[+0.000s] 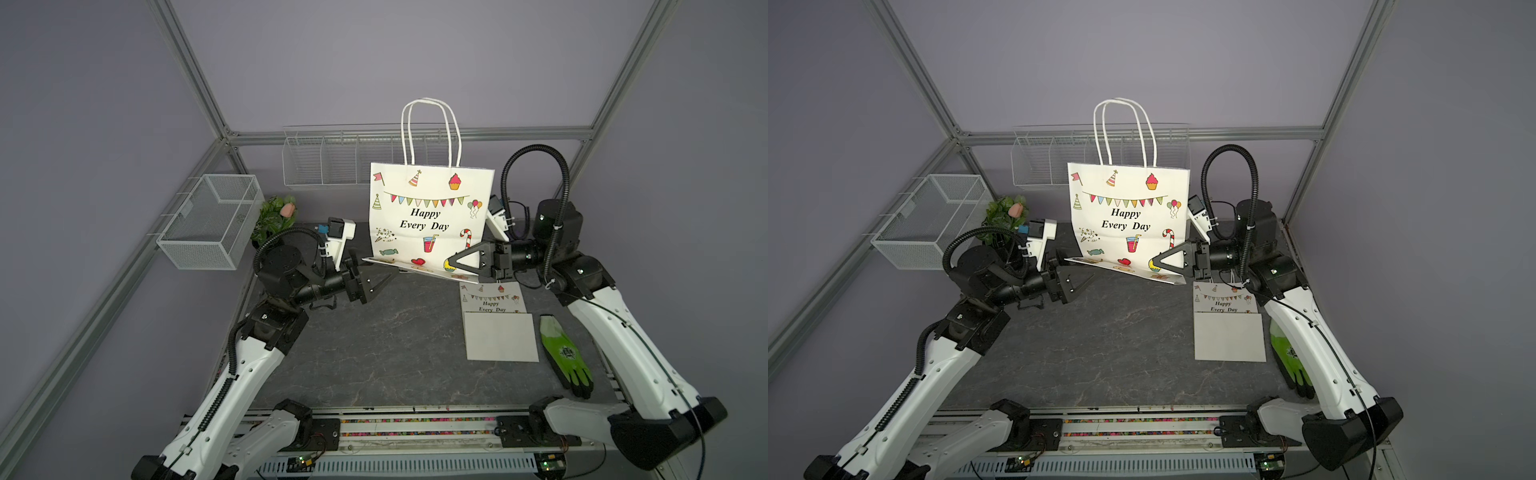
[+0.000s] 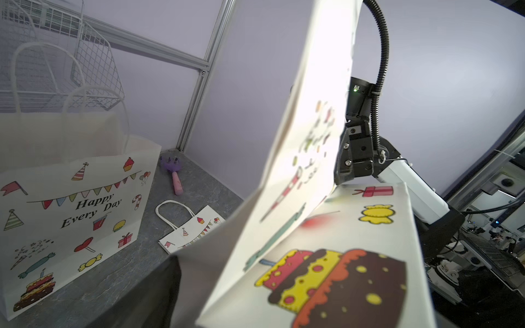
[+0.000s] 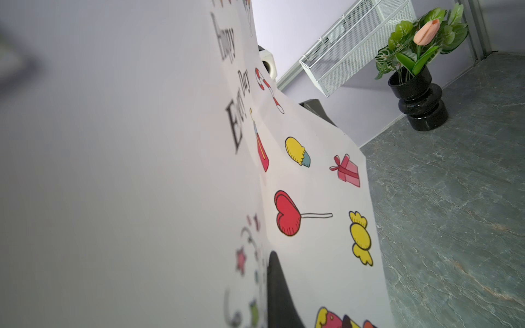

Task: Put away the paper bag
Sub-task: Press the paper bag.

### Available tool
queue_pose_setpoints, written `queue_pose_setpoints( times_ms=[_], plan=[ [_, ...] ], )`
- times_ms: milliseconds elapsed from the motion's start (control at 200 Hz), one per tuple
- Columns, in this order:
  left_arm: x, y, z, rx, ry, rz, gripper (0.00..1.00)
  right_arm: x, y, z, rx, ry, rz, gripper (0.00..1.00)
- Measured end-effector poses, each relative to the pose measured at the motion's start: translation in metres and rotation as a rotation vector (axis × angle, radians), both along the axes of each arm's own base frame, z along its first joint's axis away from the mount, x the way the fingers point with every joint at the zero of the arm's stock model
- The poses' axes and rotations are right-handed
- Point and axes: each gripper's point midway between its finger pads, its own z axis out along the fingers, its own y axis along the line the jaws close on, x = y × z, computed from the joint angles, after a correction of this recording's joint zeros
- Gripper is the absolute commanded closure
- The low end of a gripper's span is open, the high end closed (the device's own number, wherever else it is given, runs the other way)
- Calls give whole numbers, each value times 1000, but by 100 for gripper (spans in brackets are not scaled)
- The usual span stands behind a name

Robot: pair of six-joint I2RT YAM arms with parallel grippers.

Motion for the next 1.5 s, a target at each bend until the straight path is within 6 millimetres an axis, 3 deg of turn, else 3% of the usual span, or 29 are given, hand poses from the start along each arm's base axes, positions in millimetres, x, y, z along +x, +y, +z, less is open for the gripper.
queue_pose_setpoints(
  times_ms=[355,655,959,1279,1499],
  plan=[
    [-34,6,46,-67,-170,-80,0,-8,-3,5,7,24,25,93],
    [-34,3,36,-4,-244,-91,0,-14,-5,20,22,33,40,93],
    [-11,7,21,60,-224,26,0,-17,-5,24,31,54,65,93],
    [-4,8,35,35,-228,44,0,-18,-5,25,31,57,70,93],
    [-6,-5,30,22,-172,-75,14,-23,-4,28,35,42,89,93]
  ],
)
